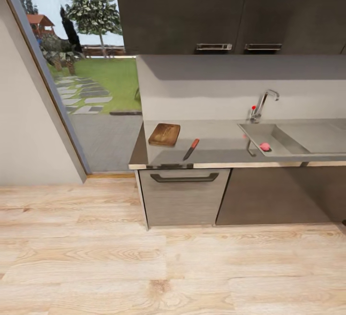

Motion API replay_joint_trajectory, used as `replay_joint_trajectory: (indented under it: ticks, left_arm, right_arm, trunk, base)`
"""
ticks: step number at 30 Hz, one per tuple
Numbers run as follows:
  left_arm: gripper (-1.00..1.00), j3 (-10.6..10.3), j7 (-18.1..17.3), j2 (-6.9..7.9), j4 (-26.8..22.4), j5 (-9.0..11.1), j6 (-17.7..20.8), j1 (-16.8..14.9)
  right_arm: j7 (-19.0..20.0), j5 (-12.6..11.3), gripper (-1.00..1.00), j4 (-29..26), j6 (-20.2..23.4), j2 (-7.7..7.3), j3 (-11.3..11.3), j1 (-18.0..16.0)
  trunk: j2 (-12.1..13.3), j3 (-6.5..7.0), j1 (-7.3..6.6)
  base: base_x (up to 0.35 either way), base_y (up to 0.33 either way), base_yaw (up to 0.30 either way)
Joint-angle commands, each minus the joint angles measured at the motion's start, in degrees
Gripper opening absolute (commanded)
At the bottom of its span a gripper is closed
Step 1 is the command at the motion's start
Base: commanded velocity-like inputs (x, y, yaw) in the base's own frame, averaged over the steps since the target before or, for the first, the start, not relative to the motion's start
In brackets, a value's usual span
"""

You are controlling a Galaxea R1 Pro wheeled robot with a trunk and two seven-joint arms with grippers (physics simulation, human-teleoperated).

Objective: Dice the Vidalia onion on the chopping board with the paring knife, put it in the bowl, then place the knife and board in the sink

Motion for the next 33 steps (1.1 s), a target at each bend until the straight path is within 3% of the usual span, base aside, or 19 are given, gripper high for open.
replay_joint_trajectory:
  ticks: [1, 33]
  left_arm:
    - [1.00, 0.0, 0.0, 0.00, -0.1, 0.0, -0.1, 0.0]
    - [1.00, 0.0, 0.0, 0.00, 0.0, 0.0, -0.1, 0.0]
  right_arm:
    - [-0.2, 0.0, 1.00, 0.0, -0.2, 0.02, 0.1, 0.0]
    - [-0.2, 0.0, 1.00, 0.0, -0.2, 0.06, 0.1, 0.0]
  trunk:
    - [0.4, 0.14, -0.22]
    - [13.2, 5.88, -7.25]
  base:
    - [0.000, 0.000, 0.000]
    - [0.000, 0.000, 0.000]
